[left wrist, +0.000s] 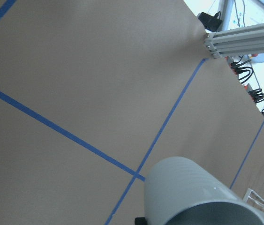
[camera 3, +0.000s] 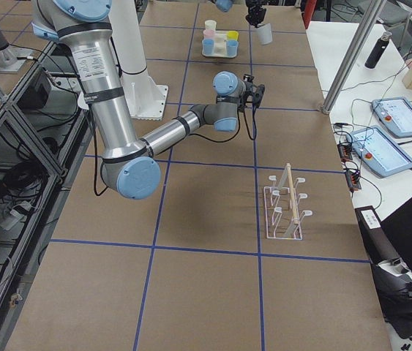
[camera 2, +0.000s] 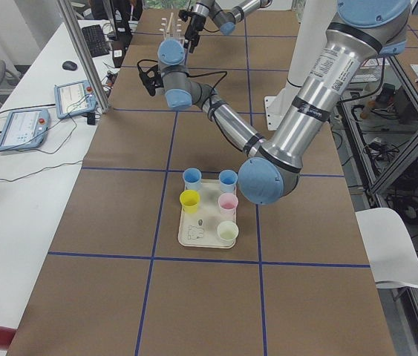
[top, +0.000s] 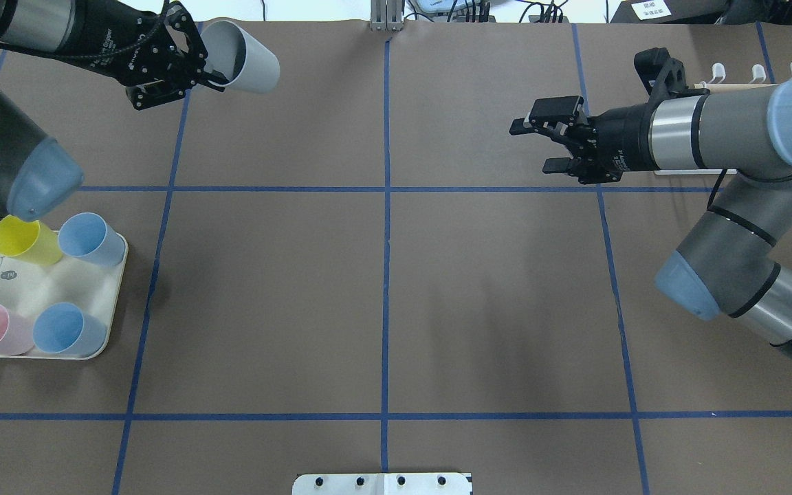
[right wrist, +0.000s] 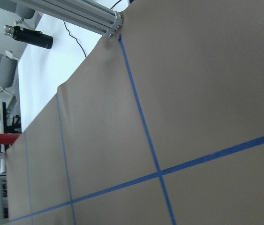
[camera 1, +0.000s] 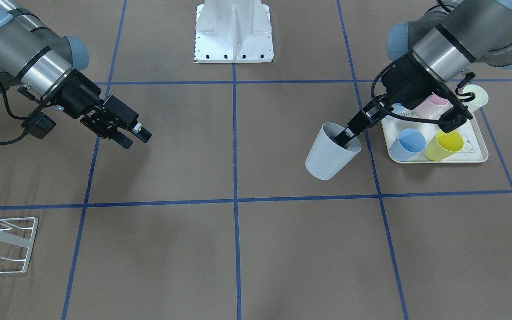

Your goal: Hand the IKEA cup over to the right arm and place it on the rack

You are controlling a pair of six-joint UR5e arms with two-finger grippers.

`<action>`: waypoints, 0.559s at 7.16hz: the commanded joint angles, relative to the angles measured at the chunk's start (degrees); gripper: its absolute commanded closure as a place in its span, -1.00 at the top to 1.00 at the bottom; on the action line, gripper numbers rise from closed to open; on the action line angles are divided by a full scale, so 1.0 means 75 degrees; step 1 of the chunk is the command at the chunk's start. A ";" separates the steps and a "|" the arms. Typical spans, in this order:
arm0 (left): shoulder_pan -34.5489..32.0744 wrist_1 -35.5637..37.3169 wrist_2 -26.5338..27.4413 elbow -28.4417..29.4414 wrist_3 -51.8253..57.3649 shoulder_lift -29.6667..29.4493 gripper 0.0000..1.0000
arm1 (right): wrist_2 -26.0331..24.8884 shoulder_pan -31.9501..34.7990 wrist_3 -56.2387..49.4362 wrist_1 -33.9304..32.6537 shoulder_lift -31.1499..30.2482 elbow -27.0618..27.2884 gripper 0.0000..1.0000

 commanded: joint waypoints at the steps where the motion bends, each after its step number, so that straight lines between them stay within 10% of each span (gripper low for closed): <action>1: 0.0562 -0.1853 0.1398 0.0138 -0.1868 -0.0006 -1.00 | -0.1364 -0.0668 0.2269 0.1449 0.0078 -0.0017 0.97; 4: 0.1391 -0.5273 0.2965 0.1156 -0.3980 -0.0006 -1.00 | -0.2435 -0.1032 0.4852 0.2042 0.0813 -0.0052 0.97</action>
